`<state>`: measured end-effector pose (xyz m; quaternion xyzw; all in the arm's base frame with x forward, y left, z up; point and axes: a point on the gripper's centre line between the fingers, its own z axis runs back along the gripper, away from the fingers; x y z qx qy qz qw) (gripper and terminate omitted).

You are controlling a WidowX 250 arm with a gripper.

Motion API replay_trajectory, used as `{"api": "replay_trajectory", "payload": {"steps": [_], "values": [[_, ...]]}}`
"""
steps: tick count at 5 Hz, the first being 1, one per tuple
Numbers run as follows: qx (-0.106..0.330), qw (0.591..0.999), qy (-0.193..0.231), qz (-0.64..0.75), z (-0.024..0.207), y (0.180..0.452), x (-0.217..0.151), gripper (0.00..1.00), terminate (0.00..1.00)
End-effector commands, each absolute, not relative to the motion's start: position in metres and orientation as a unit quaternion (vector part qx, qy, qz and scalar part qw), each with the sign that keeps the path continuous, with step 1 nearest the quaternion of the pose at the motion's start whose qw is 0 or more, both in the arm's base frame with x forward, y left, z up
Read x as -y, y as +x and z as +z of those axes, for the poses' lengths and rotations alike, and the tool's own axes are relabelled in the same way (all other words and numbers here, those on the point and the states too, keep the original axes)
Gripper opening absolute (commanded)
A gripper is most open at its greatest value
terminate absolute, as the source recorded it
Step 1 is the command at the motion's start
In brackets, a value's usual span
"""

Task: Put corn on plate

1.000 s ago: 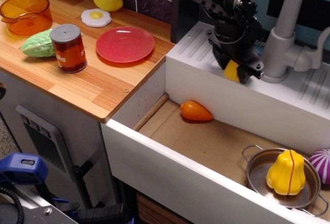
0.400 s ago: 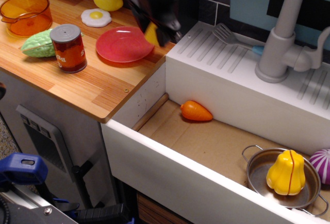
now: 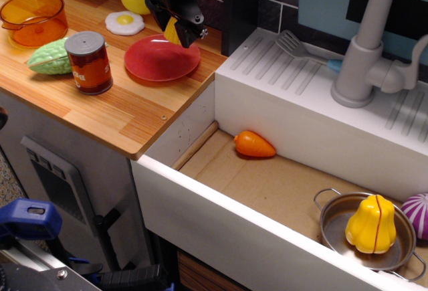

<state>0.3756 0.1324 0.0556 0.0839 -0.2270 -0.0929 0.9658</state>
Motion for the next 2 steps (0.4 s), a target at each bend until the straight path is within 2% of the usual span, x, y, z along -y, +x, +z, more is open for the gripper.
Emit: {"api": "replay_trajectory", "payload": {"steps": [1, 2], "values": [[0.229, 0.964, 0.096, -0.096, 0.0596, 0.3700, -0.1403, 1.00, 0.00], [0.228, 0.964, 0.093, -0.099, 0.0579, 0.3661, -0.1440, 1.00, 0.00]]}}
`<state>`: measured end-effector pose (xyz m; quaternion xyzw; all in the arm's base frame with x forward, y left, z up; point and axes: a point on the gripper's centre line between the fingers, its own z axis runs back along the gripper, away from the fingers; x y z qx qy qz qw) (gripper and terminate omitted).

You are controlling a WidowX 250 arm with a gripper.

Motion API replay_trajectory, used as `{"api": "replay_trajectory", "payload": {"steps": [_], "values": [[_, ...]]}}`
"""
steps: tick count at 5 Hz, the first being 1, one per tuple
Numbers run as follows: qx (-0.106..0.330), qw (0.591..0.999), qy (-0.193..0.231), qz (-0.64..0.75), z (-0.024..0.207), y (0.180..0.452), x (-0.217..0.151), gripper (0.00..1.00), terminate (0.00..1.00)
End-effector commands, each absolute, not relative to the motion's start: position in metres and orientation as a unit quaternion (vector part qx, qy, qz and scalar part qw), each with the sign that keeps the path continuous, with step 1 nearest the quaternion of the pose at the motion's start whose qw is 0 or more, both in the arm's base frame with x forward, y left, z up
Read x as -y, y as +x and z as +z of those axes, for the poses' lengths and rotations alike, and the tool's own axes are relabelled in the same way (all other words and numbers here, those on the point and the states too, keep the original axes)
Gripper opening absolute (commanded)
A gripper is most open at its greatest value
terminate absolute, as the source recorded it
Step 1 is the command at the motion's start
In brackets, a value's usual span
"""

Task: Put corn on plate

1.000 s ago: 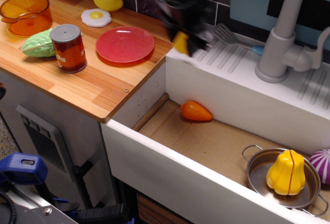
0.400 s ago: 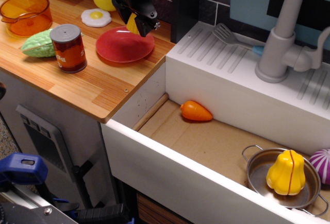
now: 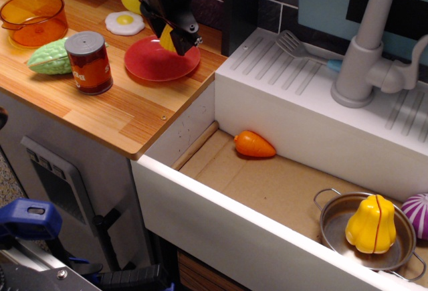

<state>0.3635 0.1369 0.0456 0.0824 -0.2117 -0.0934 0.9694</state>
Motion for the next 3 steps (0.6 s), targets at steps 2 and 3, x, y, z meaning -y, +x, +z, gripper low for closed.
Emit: {"api": "replay_trajectory", "payload": {"steps": [2, 3], "values": [[0.228, 0.964, 0.093, -0.099, 0.0579, 0.3661, -0.1440, 1.00, 0.00], [0.228, 0.964, 0.093, -0.099, 0.0579, 0.3661, -0.1440, 1.00, 1.00]]}}
